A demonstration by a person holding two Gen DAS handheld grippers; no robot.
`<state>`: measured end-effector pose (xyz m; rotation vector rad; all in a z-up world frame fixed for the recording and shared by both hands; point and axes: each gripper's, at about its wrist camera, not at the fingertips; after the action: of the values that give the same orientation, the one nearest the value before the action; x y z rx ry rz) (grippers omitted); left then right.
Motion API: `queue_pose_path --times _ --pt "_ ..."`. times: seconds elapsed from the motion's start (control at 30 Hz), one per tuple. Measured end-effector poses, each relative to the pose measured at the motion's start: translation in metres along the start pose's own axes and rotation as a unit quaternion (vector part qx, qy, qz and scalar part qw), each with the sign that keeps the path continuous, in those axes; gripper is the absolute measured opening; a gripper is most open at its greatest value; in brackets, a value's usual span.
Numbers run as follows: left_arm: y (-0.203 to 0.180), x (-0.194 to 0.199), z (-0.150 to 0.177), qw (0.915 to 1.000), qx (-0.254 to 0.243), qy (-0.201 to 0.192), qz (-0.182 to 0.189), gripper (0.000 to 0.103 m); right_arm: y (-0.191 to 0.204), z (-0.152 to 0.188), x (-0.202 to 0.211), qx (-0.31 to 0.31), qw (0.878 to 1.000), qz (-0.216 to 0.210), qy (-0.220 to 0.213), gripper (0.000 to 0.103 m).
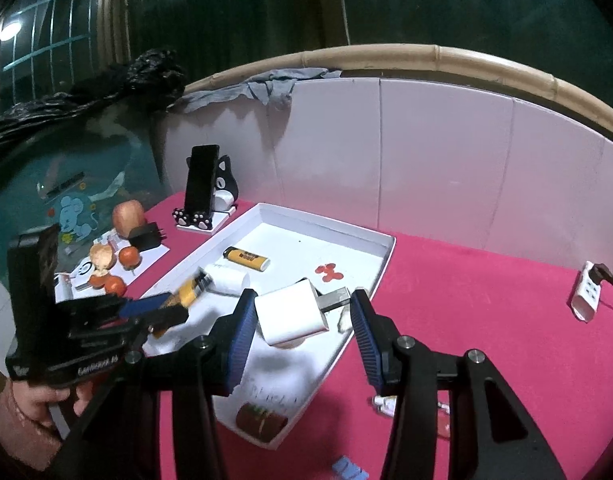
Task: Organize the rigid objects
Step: 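Carry lighter and charger cube over the tray and open left tool, then open right tool to drop the white charger cube into the tray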
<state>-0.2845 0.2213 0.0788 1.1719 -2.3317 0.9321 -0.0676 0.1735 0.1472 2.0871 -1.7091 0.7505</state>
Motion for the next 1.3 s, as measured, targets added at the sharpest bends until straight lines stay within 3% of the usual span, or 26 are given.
queue_pose_path --times 0.33,0.57,0.7,0.77,0.8,0.83,0.87,0.9,0.93,1.0,1.03,1.1,1.3 --pt "0.022 -0.026 -0.016 0.9994 0.025 0.015 -0.019 0.023 -0.011 -0.024 -0.072 -0.035 0.999 -0.009 0.038 0.047" --pt "0.033 -0.039 -0.012 0.9981 0.041 0.029 -0.036 0.023 -0.016 -0.005 -0.131 -0.061 0.994 -0.003 0.096 0.047" --pt "0.035 -0.042 -0.011 0.9977 0.041 0.029 -0.044 0.024 -0.02 0.004 -0.145 -0.08 0.991 -0.009 0.11 0.048" --pt "0.035 -0.042 -0.011 0.9974 0.045 0.03 -0.048 0.034 -0.02 0.007 -0.145 -0.087 0.99 -0.015 0.11 0.048" --pt "0.035 -0.042 -0.011 0.9972 0.046 0.027 -0.052 0.05 -0.02 0.008 -0.144 -0.089 0.99 -0.016 0.106 0.048" --pt "0.034 -0.041 -0.011 0.997 0.046 0.025 -0.057 0.07 -0.021 0.008 -0.143 -0.09 0.99 -0.015 0.104 0.056" --pt "0.034 -0.04 -0.011 0.9968 0.045 0.022 -0.062 0.078 -0.021 0.007 -0.141 -0.091 0.991 -0.013 0.099 0.074" --pt "0.033 -0.039 -0.011 0.9965 0.044 0.019 -0.068 0.084 -0.021 0.007 -0.137 -0.092 0.991 -0.01 0.093 0.084" --pt "0.032 -0.038 -0.011 0.9962 0.043 0.016 -0.075 0.084 -0.021 0.006 -0.132 -0.092 0.992 -0.006 0.083 0.093" --pt "0.03 -0.036 -0.011 0.9958 0.04 0.013 -0.081 0.088 -0.02 0.005 -0.125 -0.09 0.993 -0.002 0.072 0.094" --pt "0.03 -0.035 -0.011 0.9953 0.041 0.011 -0.087 0.095 -0.018 0.004 -0.122 -0.089 0.994 0.0 0.067 0.094" --pt "0.03 -0.033 -0.01 0.994 0.042 0.005 -0.1 0.103 -0.014 0.003 -0.113 -0.084 0.995 0.007 0.056 0.103" --pt "0.032 -0.021 -0.01 0.9924 0.05 -0.009 -0.112 0.103 0.0 0.005 -0.094 -0.066 0.997 0.021 0.041 0.103"
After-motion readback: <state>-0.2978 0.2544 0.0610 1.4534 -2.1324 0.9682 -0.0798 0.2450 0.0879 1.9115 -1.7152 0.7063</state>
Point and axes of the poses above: each gripper's, at about its wrist camera, not at the fingertips, and x roughly against the way its jaws point, y to its left, z to its underside, and after that the axes turned 11 degrees about x, right-handed
